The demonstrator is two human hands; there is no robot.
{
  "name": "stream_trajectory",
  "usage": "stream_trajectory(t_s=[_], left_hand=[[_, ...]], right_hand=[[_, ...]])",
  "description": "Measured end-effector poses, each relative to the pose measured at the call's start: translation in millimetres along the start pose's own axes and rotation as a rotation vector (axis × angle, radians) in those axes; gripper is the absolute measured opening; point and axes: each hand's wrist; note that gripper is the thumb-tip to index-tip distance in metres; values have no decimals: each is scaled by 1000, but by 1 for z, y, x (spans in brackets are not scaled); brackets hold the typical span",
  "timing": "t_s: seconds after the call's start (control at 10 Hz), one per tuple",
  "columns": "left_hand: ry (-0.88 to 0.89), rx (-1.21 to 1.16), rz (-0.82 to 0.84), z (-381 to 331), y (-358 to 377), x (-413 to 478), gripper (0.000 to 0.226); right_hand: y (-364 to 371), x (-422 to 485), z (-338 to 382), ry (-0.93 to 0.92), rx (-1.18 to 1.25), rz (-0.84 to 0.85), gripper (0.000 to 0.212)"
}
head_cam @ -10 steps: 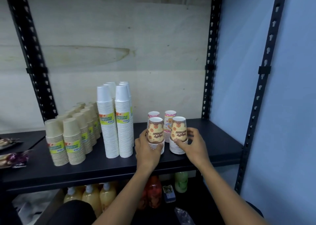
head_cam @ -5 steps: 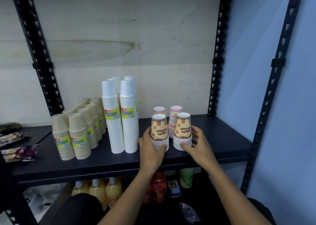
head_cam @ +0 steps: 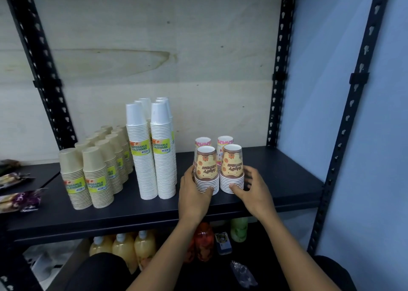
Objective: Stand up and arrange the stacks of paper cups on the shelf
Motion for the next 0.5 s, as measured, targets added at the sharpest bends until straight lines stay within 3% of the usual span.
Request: stream_trajectory(t_s=[0.3, 0.5], left_hand=[[-91, -67, 53, 9, 2, 10, 82], [-135, -110, 77, 3, -3, 9, 100]], right_hand=[[2, -2, 3, -10, -43, -22, 69], [-1, -4, 10, 6, 18, -37, 91]])
Point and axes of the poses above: each hand's wrist, its own x-axis towards the middle knuckle, its own y-axis out of the palm, z = x × y, and after that the axes turned 14 degrees about -z, right-handed
